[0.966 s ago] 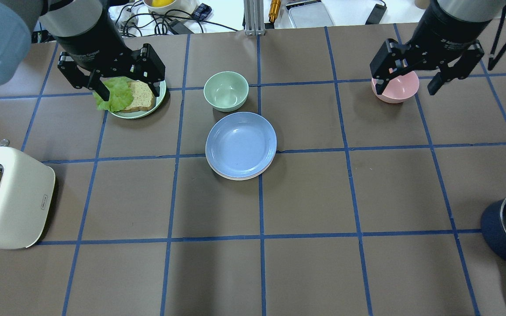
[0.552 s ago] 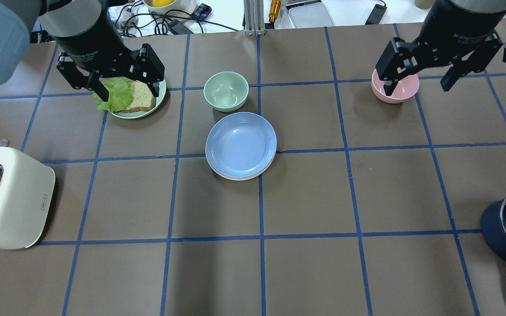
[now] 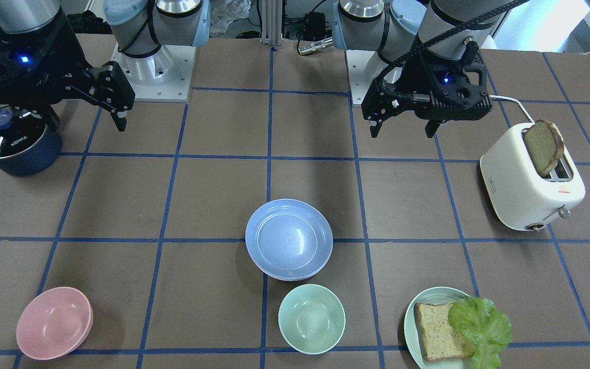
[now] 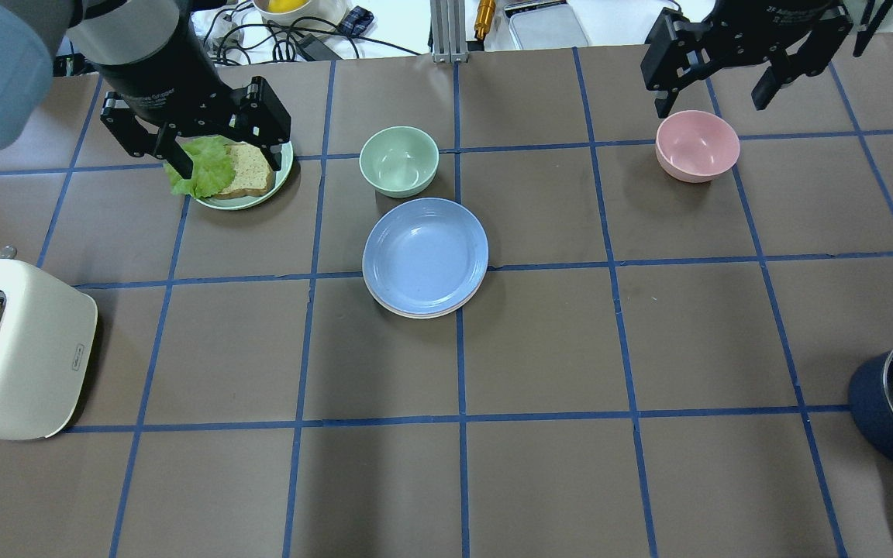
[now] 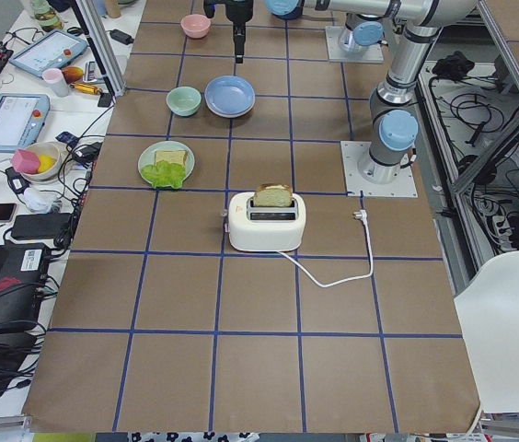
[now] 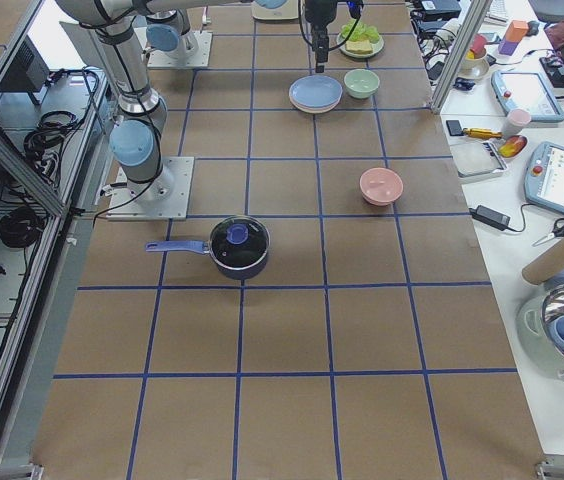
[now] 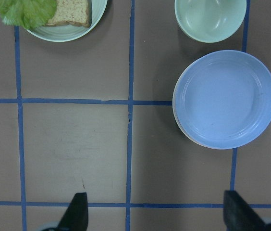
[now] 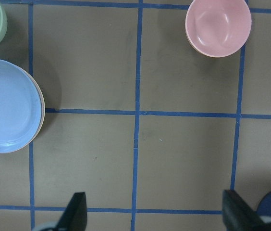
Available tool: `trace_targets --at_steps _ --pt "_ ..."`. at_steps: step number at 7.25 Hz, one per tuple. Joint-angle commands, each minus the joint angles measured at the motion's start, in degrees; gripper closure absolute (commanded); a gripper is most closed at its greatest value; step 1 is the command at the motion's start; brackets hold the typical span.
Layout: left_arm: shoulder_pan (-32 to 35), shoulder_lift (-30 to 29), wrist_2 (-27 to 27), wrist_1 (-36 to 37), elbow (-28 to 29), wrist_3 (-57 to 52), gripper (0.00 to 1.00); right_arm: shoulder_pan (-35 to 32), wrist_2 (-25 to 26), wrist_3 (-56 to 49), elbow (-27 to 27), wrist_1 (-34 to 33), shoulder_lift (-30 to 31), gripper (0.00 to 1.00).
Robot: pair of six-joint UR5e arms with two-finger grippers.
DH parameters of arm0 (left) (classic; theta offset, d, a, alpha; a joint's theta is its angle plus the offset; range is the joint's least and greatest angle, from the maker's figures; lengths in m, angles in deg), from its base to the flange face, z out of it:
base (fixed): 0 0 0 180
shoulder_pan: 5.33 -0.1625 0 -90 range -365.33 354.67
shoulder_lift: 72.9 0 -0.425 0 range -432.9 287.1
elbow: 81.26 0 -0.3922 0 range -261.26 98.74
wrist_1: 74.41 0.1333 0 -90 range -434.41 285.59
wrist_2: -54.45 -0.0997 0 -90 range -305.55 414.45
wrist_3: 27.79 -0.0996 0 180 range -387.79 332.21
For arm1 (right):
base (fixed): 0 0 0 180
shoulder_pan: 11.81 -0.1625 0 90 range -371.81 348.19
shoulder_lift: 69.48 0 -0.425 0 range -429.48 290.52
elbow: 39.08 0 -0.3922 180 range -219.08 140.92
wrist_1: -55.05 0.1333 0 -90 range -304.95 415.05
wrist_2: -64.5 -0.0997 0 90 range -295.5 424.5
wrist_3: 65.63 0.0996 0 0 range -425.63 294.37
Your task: Stack three plates with pink and blue
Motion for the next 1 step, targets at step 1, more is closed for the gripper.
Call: trace_targets --at_steps 1 --pt "-0.06 0.00 0.07 -0.06 0.02 -0.04 0.00 -0.60 -0.05 1.24 -0.07 -0.60 -0.42 0.00"
